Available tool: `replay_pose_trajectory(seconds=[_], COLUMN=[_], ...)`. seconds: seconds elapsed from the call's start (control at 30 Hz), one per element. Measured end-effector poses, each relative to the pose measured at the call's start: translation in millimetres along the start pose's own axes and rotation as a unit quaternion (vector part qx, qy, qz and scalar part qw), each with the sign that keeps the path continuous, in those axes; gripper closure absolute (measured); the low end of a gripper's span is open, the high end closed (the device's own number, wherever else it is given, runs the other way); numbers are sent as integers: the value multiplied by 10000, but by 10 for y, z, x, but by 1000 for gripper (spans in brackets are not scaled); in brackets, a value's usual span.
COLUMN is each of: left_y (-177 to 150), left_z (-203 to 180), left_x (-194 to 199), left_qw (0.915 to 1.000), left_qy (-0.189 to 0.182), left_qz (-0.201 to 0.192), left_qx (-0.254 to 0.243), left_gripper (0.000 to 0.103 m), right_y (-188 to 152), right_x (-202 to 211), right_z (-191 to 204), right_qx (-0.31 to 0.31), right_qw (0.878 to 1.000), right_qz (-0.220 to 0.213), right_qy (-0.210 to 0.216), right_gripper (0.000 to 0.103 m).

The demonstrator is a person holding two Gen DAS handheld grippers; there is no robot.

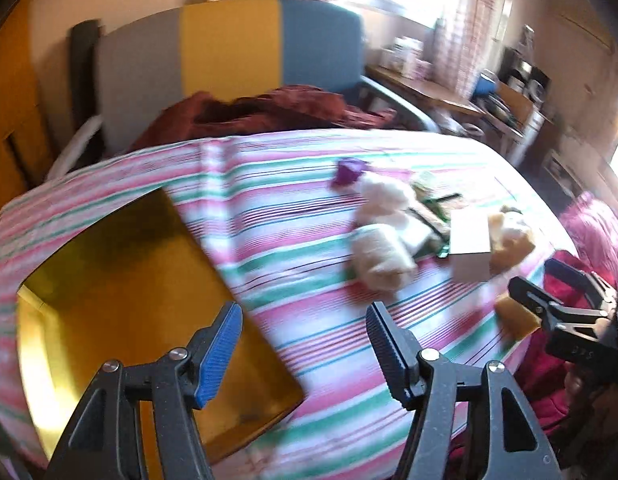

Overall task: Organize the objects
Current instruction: 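Grasp the beige knit roll with left tool while right tool grasps yellow sponge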

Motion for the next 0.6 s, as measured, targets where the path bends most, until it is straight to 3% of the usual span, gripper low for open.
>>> replay_pose_trajectory(seconds=[0.1,0.27,0.53,0.6], left_y=[68,94,169,189], left_z=[-197,-333,-459,-483], left_x=[-273,-726,-1050,-1115], left_qw=[9993,9967,9938,9944], left_qy=[-319,-444,-765,-726], left_qz=[203,653,719,687], left_qx=[5,209,365,330], left_gripper=[37,37,27,26], right_y=[-21,-202,-502,-530], right_x=[34,22,-228,-269], right_z=[-307,-632,-882,-881], right_qx=[-218,-191,-418,-408], right_qw=[9996,9984,9924,9917], right_qz=[92,466,1122,1190], right_qy=[-162,-253,-277,-256], right_gripper=[0,0,1,7])
Point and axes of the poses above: each gripper's, at about its wrist camera, not at the fingertips, and x roughly against the way its jaws point, z to its left, y to its top, the point moved 7 cm from there along -x, roughly the way its jaws point, and after that the axes turned 8 degrees about -z, right-handed, at the moved point
